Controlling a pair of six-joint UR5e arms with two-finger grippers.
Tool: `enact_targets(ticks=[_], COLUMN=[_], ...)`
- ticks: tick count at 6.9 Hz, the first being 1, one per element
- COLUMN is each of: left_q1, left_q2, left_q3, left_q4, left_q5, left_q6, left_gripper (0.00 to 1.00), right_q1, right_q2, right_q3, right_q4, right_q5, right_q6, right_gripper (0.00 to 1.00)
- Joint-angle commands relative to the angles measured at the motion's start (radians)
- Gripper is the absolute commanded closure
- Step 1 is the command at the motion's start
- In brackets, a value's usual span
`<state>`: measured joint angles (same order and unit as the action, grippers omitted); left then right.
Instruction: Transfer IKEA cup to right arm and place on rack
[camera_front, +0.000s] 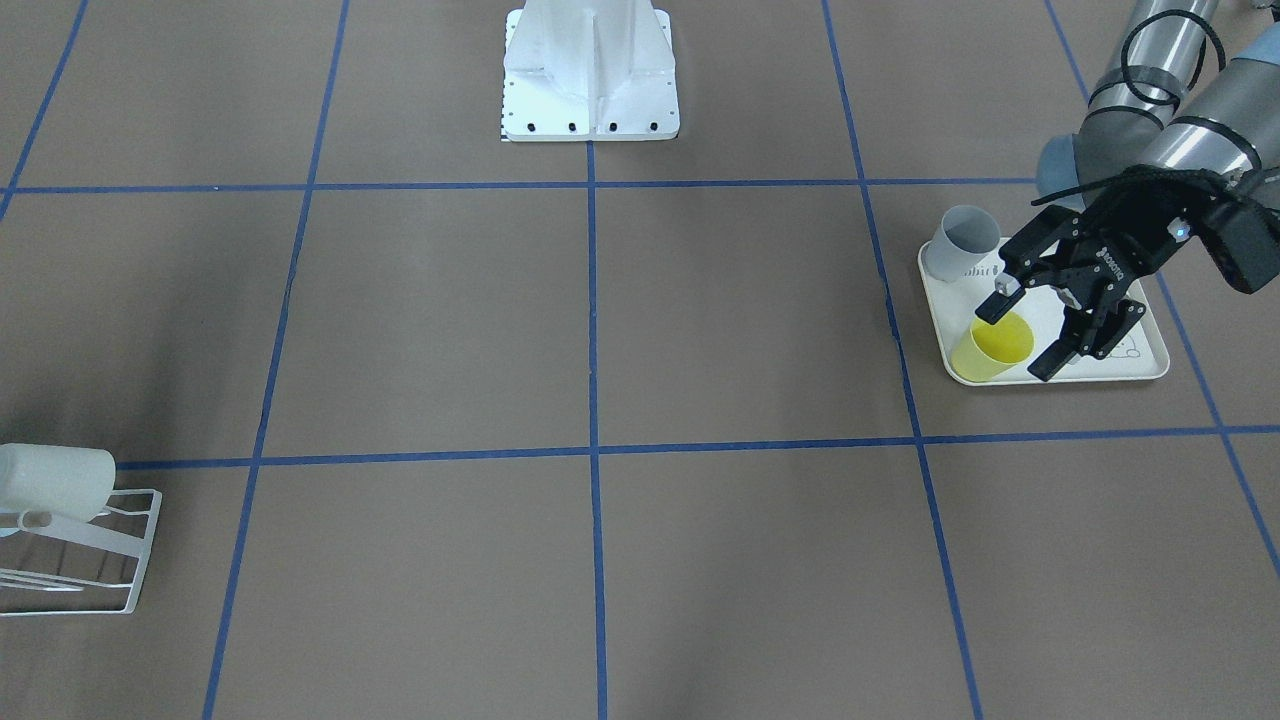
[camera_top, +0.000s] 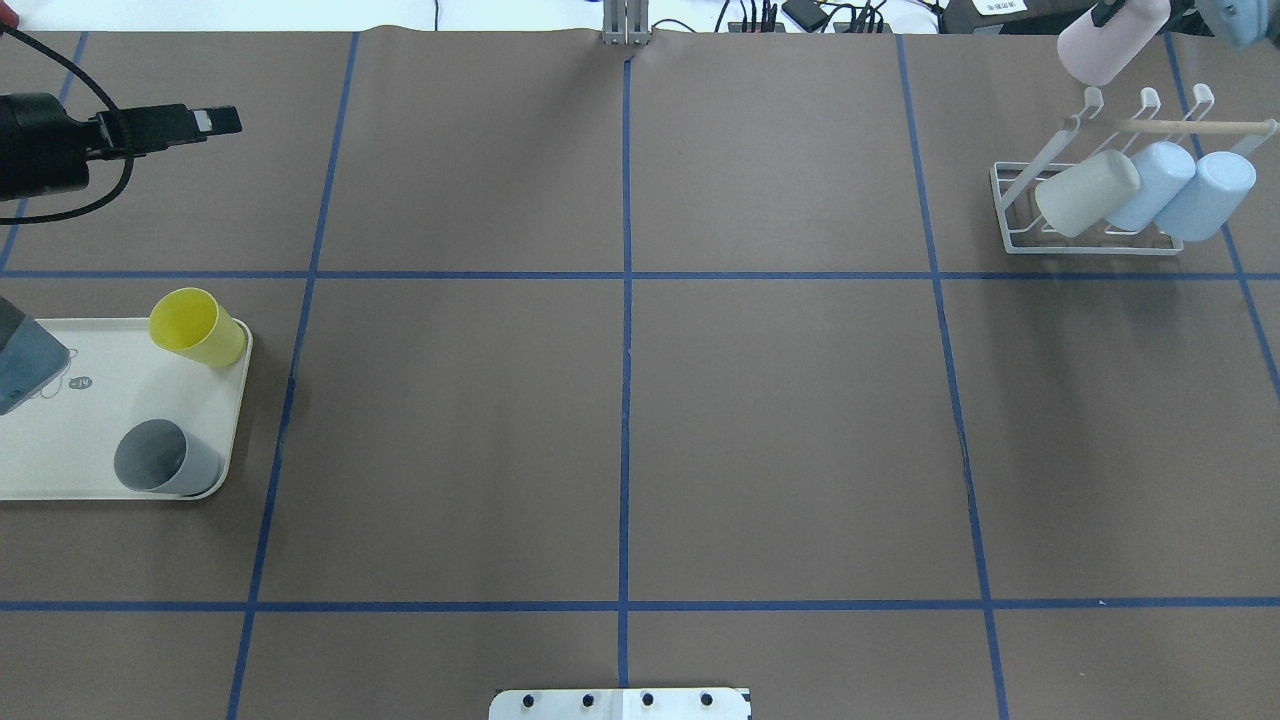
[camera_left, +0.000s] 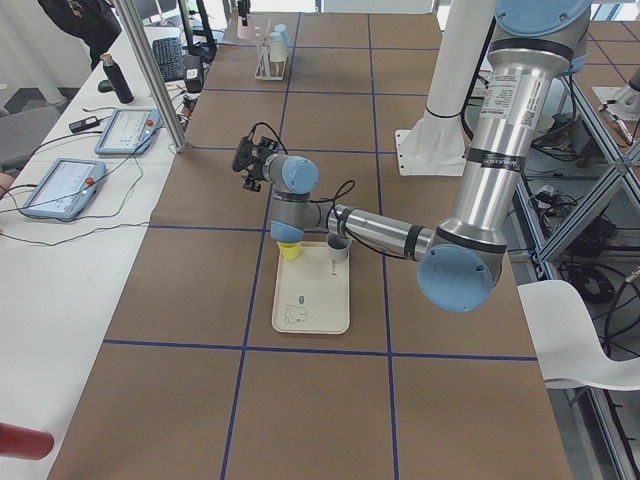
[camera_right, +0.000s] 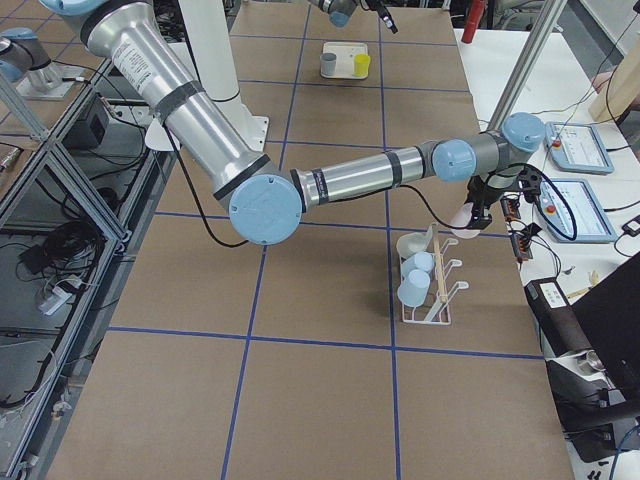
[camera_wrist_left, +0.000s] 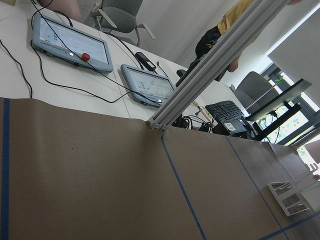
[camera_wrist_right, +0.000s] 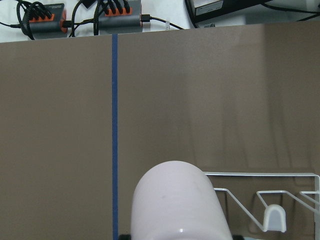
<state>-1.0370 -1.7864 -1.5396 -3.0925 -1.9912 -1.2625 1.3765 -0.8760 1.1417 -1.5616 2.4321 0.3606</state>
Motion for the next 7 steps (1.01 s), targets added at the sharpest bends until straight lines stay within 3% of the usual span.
enact_targets(ticks=[1, 7], left_q1=[0.0, 0.0], left_q2=[-0.001, 0.012], left_q3=[0.0, -0.011], left_q4=[0.0, 0.0], left_q5=[0.0, 0.0], left_q6=[0.0, 0.0], left_gripper=[0.01, 0.01], right_q1=[-0.01, -0.051], right_q2=[-0.003, -0.034], right_q3=[-0.016, -0.022], right_q4=[-0.005, 0.0], right_q5=[-0.008, -0.064], right_q6=[-0.002, -0.002], right_gripper=[1.0, 1.0])
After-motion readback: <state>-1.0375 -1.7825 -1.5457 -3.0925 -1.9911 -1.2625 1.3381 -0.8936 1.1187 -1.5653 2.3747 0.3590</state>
